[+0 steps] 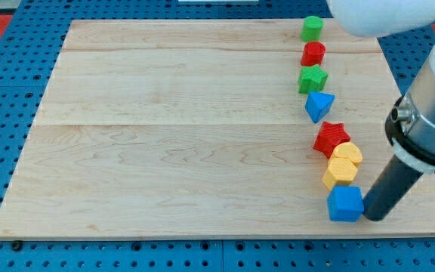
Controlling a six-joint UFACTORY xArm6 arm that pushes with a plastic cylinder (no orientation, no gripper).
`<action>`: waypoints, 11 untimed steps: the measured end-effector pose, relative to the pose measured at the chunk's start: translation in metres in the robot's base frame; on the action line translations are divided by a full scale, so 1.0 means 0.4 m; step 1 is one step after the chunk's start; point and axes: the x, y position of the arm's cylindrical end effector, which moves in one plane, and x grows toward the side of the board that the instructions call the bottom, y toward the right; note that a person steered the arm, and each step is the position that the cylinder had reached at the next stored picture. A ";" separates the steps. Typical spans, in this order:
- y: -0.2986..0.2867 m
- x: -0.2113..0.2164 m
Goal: Arrange the yellow heart and red star in a row
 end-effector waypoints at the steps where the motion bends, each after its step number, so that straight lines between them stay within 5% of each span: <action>1: -0.003 0.015; 4: 0.118 -0.170; 11: -0.006 -0.241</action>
